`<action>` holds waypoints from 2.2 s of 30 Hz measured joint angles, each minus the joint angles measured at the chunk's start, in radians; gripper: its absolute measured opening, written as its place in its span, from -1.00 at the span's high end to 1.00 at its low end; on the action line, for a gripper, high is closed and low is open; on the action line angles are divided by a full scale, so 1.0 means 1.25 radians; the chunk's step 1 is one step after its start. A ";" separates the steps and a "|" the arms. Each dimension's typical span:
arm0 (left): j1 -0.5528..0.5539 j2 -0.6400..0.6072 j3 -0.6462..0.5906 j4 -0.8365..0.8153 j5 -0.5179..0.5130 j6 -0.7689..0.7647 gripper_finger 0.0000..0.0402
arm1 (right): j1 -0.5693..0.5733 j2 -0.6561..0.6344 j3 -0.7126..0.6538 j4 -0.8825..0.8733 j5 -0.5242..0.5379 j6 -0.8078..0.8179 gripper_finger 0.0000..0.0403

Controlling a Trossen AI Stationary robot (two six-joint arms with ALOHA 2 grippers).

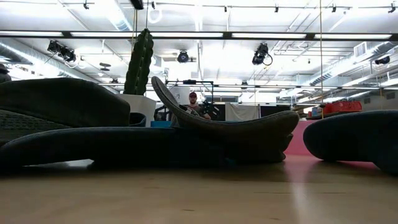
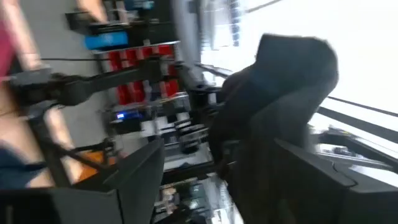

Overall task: Pick & Place hat
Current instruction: Put the right black cap into the blue bin

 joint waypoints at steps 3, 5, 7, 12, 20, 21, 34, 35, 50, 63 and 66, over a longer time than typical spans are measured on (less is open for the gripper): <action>0.000 0.034 0.000 0.122 0.009 0.017 -0.48 | 0.000 0.001 0.000 0.000 -0.001 0.000 0.98; 0.000 0.052 0.000 0.195 0.021 0.018 -0.49 | 0.000 0.001 0.000 0.001 -0.001 0.002 0.99; 0.000 0.062 0.000 0.244 0.046 0.017 -0.49 | 0.000 0.001 0.000 0.000 -0.001 0.002 0.99; 0.000 0.065 0.000 0.266 0.086 0.011 -0.49 | 0.000 0.001 0.000 0.000 0.006 0.003 0.99; 0.000 0.065 0.000 0.268 0.140 0.011 -0.49 | -0.010 0.001 0.000 0.001 0.031 0.001 0.99; 0.000 0.065 0.000 0.271 0.147 0.011 -0.49 | -0.013 0.001 0.000 0.001 0.032 -0.001 0.99; 0.000 0.065 0.000 0.319 0.179 0.019 -0.49 | -0.022 0.002 0.000 0.002 0.046 -0.032 0.98; 0.000 0.065 0.000 0.319 0.179 0.021 -0.49 | -0.023 0.002 0.000 0.004 0.044 -0.032 0.98; 0.002 0.065 0.000 0.290 0.159 0.082 -0.41 | -0.030 0.012 0.001 -0.012 -0.001 0.008 0.98; 0.002 0.065 0.000 0.285 0.162 0.140 0.82 | -0.034 0.041 0.001 -0.012 0.011 0.027 0.97; 0.002 0.065 0.000 0.283 0.163 0.145 0.82 | -0.035 0.041 0.001 -0.012 0.027 0.065 0.88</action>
